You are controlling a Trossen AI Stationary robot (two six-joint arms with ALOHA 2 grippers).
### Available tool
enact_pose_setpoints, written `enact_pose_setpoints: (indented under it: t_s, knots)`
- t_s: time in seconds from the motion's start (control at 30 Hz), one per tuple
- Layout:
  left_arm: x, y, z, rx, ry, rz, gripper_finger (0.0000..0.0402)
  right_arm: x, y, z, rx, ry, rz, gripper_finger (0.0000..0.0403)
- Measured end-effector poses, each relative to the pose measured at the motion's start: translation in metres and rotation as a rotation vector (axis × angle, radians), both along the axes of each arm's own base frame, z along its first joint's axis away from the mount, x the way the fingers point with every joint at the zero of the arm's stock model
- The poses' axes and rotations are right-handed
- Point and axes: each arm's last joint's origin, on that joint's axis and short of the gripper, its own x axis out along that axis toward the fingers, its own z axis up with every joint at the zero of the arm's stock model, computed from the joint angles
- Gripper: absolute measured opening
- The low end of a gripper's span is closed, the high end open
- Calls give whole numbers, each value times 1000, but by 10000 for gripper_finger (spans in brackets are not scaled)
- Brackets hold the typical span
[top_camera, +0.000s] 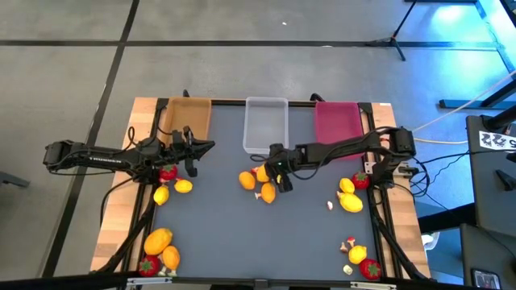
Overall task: Sort produce into baskets
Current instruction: Put the lemon into the pink bin
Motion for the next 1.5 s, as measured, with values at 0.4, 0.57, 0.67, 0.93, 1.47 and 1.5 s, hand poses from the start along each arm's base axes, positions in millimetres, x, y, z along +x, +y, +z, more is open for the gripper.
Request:
enact_pose_setpoints:
  t_s: [0.4,0.57,0.67,0.93,1.47,1.5]
  knots:
    - [0,0,-1,-18,3,-3,15,-38,0,72,38,-96,-97,247]
    - [0,0,-1,-16,6,-2,15,-69,-2,101,7,-102,-194,246]
    - [0,0,-2,-11,12,-2,15,-89,-3,115,-50,-93,-253,246]
    - [0,0,-1,5,13,0,15,-136,-22,138,-153,-65,-459,246]
    - [0,0,-2,24,23,3,15,-190,-121,91,-185,53,-938,255]
    - [0,0,-2,23,23,3,15,-193,-128,87,-174,53,-966,255]
